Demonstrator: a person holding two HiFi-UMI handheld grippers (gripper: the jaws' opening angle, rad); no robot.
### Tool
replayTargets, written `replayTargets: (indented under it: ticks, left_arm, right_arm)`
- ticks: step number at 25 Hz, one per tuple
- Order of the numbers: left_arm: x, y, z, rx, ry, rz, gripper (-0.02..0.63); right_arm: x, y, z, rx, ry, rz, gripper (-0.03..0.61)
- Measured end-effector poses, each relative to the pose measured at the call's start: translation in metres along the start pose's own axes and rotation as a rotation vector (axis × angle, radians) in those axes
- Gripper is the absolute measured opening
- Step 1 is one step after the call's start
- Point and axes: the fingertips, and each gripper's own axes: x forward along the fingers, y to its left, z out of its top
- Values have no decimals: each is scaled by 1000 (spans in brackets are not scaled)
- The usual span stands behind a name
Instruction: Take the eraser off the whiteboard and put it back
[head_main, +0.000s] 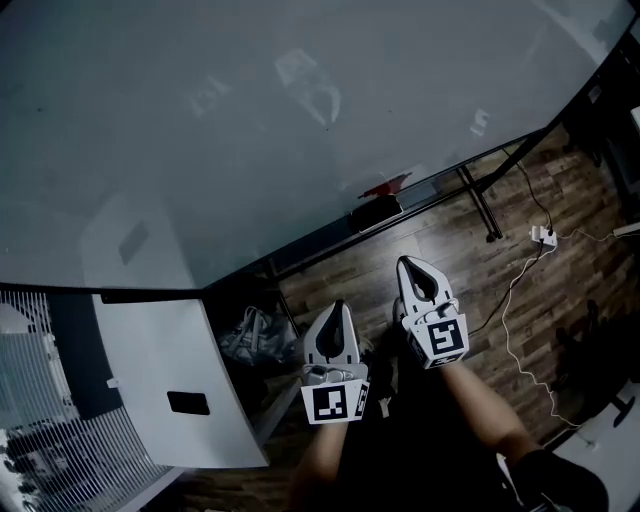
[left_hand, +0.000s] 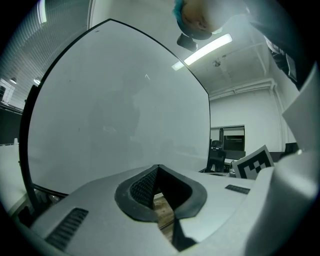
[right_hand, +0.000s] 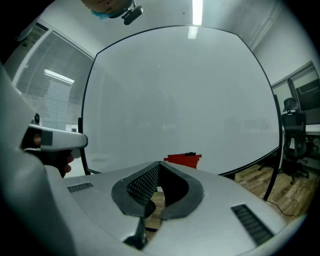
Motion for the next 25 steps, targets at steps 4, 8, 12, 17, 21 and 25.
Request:
replayTargets:
  ticks: [4,8,12,17,21,25]
  left_arm:
    - [12,1,-6,-6,9,3,2]
    - [21,7,-9,-9,0,12,2]
    - [24,10,-14,-11,-1,20,2]
    - [28,12,-22,-15,5,25,2]
    - [29,13,-25,-19,5,34,1]
    - [33,15,-27,-21,2,38,1]
  right_arm:
    - [10,-5,-15,-6,26,2,14]
    - [18,-11,-32,-6,39,-2,15]
    - [23,-10,-46,0,55,7,57]
    - [35,-10,-54,1,56,21,136]
    - [46,-10,-60,-18,83,21,228]
    - [60,-14,-69,-28,107,12,295]
